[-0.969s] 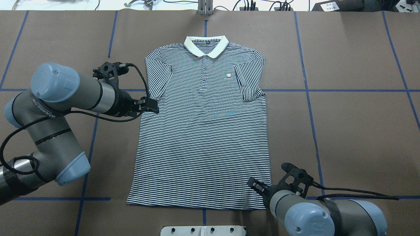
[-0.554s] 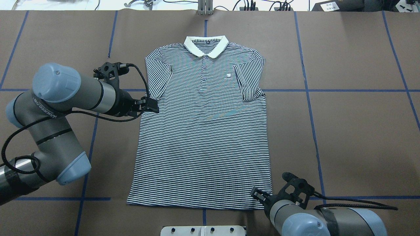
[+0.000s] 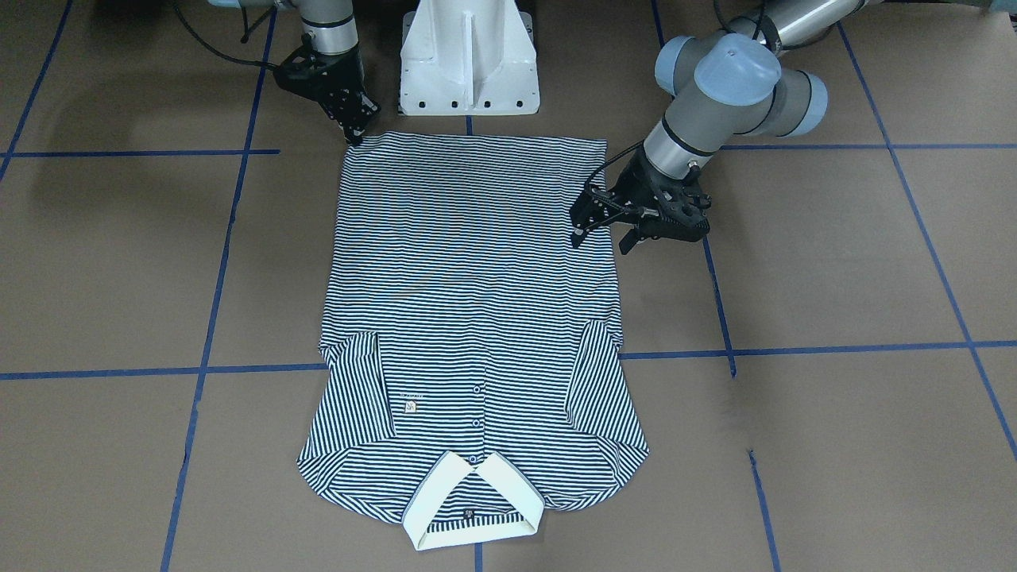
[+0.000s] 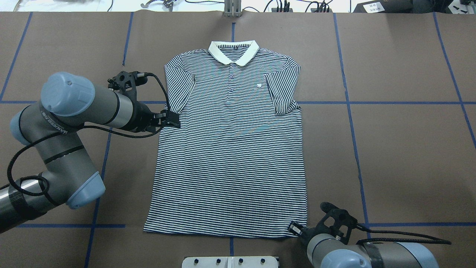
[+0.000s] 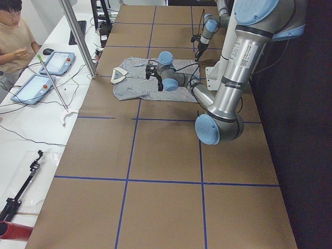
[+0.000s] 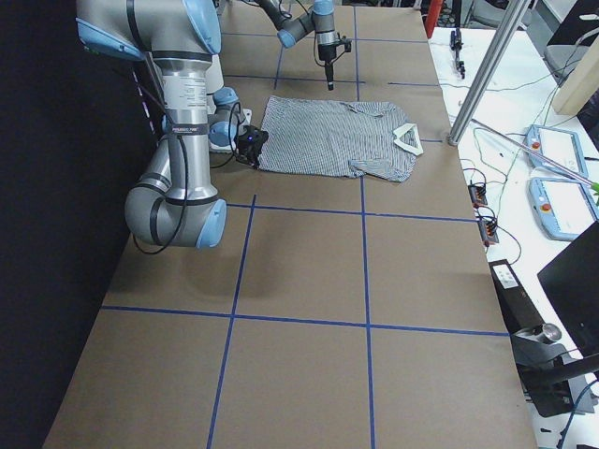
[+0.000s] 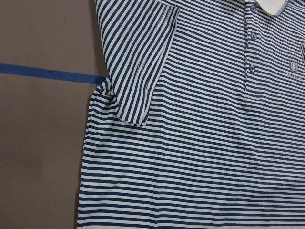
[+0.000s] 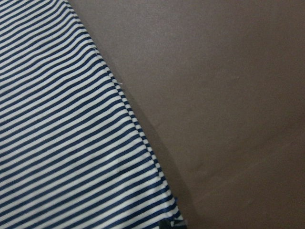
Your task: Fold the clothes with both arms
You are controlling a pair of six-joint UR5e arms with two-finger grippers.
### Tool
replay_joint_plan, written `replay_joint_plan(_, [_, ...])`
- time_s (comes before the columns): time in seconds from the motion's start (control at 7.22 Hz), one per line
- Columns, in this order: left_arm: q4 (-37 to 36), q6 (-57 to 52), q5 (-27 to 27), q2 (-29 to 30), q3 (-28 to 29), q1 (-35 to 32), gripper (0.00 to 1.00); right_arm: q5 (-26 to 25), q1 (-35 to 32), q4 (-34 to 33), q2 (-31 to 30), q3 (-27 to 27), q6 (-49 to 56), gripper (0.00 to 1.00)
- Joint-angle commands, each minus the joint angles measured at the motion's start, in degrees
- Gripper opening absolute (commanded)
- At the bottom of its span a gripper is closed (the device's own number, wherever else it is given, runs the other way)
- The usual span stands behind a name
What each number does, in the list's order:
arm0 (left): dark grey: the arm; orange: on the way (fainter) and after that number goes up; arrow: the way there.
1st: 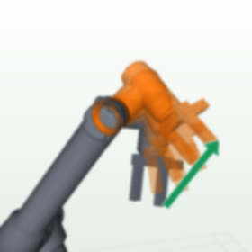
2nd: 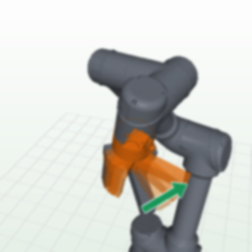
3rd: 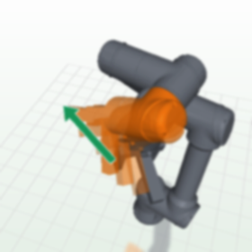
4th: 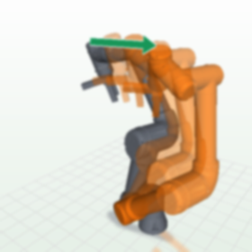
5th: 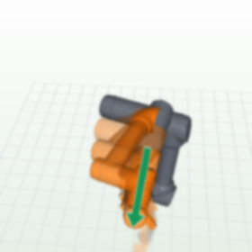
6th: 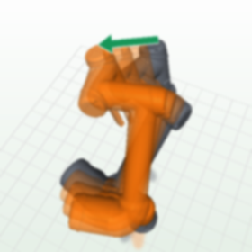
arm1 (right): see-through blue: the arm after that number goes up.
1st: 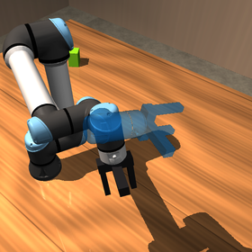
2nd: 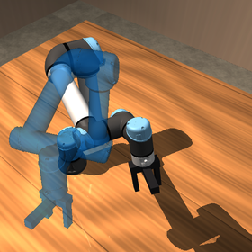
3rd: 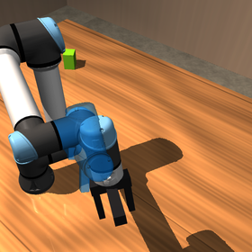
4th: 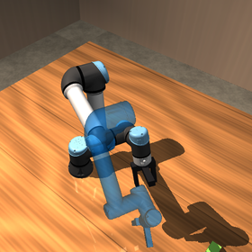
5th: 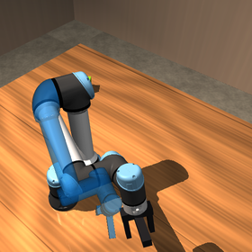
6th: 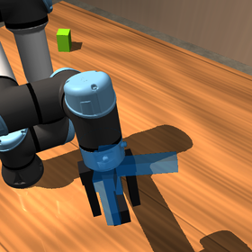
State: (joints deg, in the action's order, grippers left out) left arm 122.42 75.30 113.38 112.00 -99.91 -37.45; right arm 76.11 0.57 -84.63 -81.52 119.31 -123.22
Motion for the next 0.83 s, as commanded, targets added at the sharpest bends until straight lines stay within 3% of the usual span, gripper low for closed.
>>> replay_joint_plan(0.0, [0.01,0.54,0.00,0.15,-0.02,-0.08,0.87,0.00,0.57,-0.01,-0.04,0.91,0.00,0.00])
replay_joint_plan(0.14, [-0.25,3.25,-0.35,-0.20,-0.98,-0.08,0.88,0.09,0.57,-1.40,-0.47,4.05,0.34,0.00])
replay_joint_plan(0.28, [-0.69,6.84,-5.14,-0.47,-3.43,0.36,0.87,0.35,0.31,-4.28,-0.65,7.22,0.78,0.00])
replay_joint_plan(0.42, [-6.43,9.49,-6.49,-2.56,-9.46,3.41,0.88,0.53,-0.04,-5.09,-0.65,7.77,0.96,0.00])
replay_joint_plan(0.55, [-15.54,10.64,-13.21,-3.71,-15.61,8.83,0.88,0.53,-0.74,-5.10,-0.65,7.78,1.66,0.00])
replay_joint_plan(0.69, [-20.16,13.70,-18.41,-5.11,-17.76,14.81,0.88,0.53,-1.01,-5.10,-0.65,7.78,2.10,0.00])
